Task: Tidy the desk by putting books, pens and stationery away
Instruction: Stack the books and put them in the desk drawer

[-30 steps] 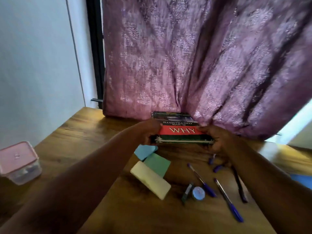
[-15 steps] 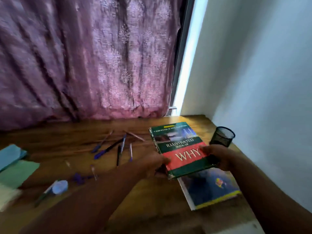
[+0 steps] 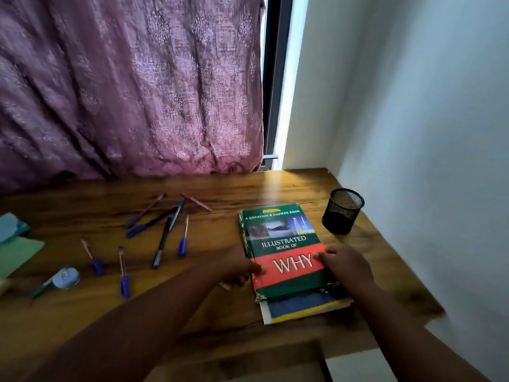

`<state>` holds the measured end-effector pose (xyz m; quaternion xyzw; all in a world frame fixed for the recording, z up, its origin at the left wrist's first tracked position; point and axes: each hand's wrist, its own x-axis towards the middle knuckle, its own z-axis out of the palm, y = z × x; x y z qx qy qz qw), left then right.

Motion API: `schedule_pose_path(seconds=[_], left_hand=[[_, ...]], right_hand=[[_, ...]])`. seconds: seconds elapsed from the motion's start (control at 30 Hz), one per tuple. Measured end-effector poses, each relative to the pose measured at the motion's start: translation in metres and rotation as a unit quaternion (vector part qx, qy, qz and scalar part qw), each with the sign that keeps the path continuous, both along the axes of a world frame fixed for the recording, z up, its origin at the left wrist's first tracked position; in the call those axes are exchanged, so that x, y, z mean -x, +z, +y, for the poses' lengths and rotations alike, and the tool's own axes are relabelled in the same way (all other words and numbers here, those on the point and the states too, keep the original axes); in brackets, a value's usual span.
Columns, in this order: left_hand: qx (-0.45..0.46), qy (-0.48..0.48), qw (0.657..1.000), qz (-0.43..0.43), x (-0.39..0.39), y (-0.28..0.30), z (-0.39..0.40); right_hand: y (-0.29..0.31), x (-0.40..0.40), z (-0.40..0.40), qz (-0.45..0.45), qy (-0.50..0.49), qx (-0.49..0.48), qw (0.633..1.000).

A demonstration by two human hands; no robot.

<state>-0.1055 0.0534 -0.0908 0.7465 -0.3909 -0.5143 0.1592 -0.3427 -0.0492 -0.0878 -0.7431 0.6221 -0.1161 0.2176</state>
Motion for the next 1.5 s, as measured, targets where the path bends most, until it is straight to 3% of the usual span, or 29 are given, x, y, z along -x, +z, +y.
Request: schedule_pose_path(seconds=[0.17, 0.27, 0.37, 0.43, 0.5, 0.53, 0.6, 0.67, 0.73, 0.9, 1.03, 1.13, 1.17, 1.23, 1.3, 1.4, 1.5], left_hand=[[0.129, 0.067, 0.986, -0.083, 0.012, -0.008, 0.033], [0.101, 0.158, 0.980, 0.064, 0.014, -0.006, 0.083], [0.018, 0.226, 0.942, 0.246, 0.008, 0.005, 0.153], [-0.024, 0.263, 0.897, 0.355, 0.004, 0.002, 0.200], [-0.060, 0.310, 0.859, 0.403, 0.002, -0.021, 0.238], [-0.078, 0.334, 0.842, 0.416, 0.003, -0.037, 0.255], [-0.106, 0.389, 0.798, 0.449, 0.007, -0.076, 0.275], [-0.103, 0.460, 0.760, 0.448, 0.013, -0.112, 0.278], [-0.063, 0.528, 0.727, 0.434, 0.021, -0.132, 0.270], [0.109, 0.603, 0.656, 0.441, 0.040, -0.154, 0.228], [0.157, 0.642, 0.607, 0.442, 0.054, -0.161, 0.213], [0.188, 0.680, 0.547, 0.451, 0.063, -0.157, 0.209], [0.190, 0.689, 0.542, 0.443, 0.066, -0.154, 0.210], [0.184, 0.706, 0.547, 0.411, 0.076, -0.156, 0.212], [0.152, 0.711, 0.578, 0.370, 0.084, -0.164, 0.221], [0.061, 0.666, 0.694, 0.267, 0.101, -0.152, 0.243], [-0.001, 0.494, 0.854, 0.161, 0.135, -0.099, 0.269]], right_hand=[[-0.009, 0.026, 0.013, -0.107, -0.023, 0.000, 0.994], [-0.015, 0.052, 0.059, -0.194, -0.058, 0.074, 0.977], [-0.040, 0.074, 0.129, -0.216, -0.020, 0.128, 0.968], [-0.071, 0.079, 0.167, -0.243, -0.007, 0.036, 0.969], [-0.099, 0.076, 0.185, -0.298, -0.054, -0.091, 0.949], [-0.109, 0.071, 0.186, -0.341, -0.113, -0.168, 0.918], [-0.124, 0.058, 0.182, -0.414, -0.241, -0.317, 0.818], [-0.129, 0.046, 0.178, -0.450, -0.300, -0.398, 0.741], [-0.128, 0.034, 0.174, -0.461, -0.308, -0.432, 0.711], [-0.122, 0.020, 0.151, -0.486, -0.312, -0.429, 0.695], [-0.145, 0.036, 0.138, -0.525, -0.325, -0.434, 0.656], [-0.157, 0.049, 0.132, -0.532, -0.304, -0.445, 0.653], [-0.160, 0.052, 0.132, -0.530, -0.300, -0.448, 0.654], [-0.167, 0.061, 0.136, -0.523, -0.303, -0.452, 0.656], [-0.169, 0.071, 0.145, -0.497, -0.303, -0.454, 0.675], [-0.152, 0.093, 0.176, -0.347, -0.246, -0.454, 0.783], [-0.101, 0.126, 0.211, -0.119, 0.006, -0.383, 0.916]])
